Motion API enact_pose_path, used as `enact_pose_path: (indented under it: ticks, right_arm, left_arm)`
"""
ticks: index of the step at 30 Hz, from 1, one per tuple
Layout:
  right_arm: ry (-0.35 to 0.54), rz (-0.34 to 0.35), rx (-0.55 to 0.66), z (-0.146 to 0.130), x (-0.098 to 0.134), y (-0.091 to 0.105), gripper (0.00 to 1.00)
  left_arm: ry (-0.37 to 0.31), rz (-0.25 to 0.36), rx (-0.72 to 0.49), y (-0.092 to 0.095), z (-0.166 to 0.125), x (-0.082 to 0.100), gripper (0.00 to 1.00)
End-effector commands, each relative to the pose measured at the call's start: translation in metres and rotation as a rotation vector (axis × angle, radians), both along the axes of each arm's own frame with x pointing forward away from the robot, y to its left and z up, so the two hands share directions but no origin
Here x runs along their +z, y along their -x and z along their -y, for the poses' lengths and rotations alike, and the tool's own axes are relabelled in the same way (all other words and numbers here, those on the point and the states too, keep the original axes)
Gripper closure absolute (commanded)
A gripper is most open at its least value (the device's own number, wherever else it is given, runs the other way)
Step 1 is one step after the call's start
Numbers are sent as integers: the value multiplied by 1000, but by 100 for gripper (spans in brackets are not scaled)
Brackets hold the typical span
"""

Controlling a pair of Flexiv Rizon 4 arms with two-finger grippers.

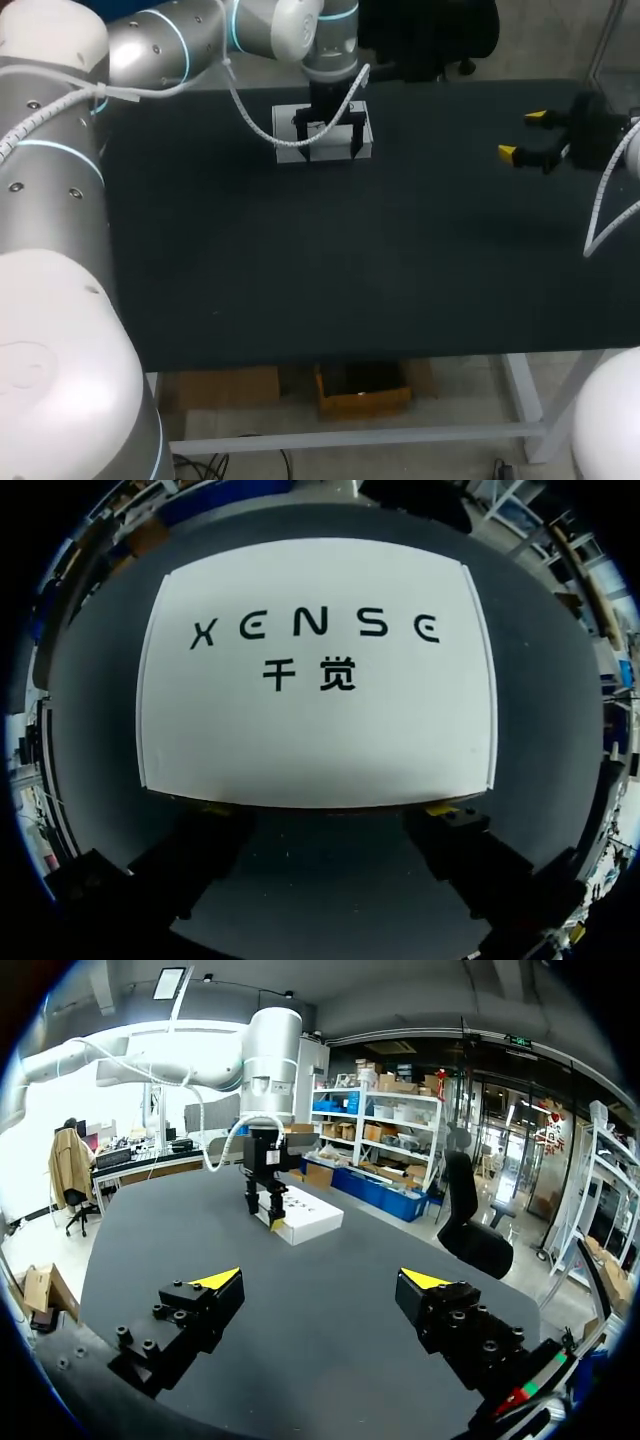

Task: Assemble the packaging by folding the flat box into shape, placing the metal phone stand inside, and closing the box properly

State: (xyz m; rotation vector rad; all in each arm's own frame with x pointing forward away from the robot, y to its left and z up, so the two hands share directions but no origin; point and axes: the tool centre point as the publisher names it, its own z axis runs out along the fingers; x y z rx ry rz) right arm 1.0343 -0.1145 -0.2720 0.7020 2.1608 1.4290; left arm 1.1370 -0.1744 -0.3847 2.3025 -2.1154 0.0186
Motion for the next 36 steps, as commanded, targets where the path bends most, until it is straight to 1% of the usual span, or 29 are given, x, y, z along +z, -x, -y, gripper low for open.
enact_pose_path:
  ticks: [1, 5, 7, 8, 10, 11, 12, 14, 17, 20, 25, 26, 28, 29, 32, 36]
  right_arm:
    - [-6, 6, 5, 1, -1, 1, 0]
    - [-6, 6, 5, 1, -1, 1, 0]
    - [-6, 6, 5, 1, -1, 1, 0]
    - [-6, 6, 5, 1, -1, 1, 0]
    - [-6, 6, 5, 1, -1, 1, 0]
    - [-6, 6, 5, 1, -1, 1, 0]
    - [-6, 6, 5, 1, -1, 1, 0]
    - [-6, 6, 5, 1, -1, 1, 0]
    - [-6, 6, 5, 1, -1, 1, 0]
    - [-6, 6, 5, 1, -1, 1, 0]
    - [-6, 6, 5, 1, -1, 1, 0]
    - [-6, 6, 5, 1, -1, 1, 0]
    - [-6, 6, 5, 1, -1, 1, 0]
    - [-6, 6, 5, 1, -1, 1, 0]
    - [-6, 6, 5, 1, -1, 1, 0]
    - [-6, 6, 5, 1, -1, 1, 0]
  left_arm:
    - [-4, -39, -3, -6, 1, 1, 0]
    - [17, -29, -18, 10, -2, 7, 0]
    - [14, -15, -22, 22, -3, 13, 0]
    - [22, -8, -31, 29, -4, 17, 0]
    - [15, 20, -32, 43, -6, 26, 0]
    - [34, 28, -43, 51, -9, 32, 0]
    - [38, 42, -50, 59, -11, 37, 0]
    - [51, 84, -67, 76, -16, 44, 0]
    - [69, 168, -104, 100, -23, 50, 0]
    - [87, 233, -116, 118, -31, 54, 0]
    - [138, 314, -165, 145, -42, 59, 0]
    - [139, 336, -174, 151, -43, 60, 0]
    - [161, 358, -188, 159, -46, 62, 0]
    - [159, 371, -197, 163, -46, 63, 0]
    - [193, 409, -249, 172, -49, 64, 0]
    - [245, 430, -303, 177, -54, 64, 0]
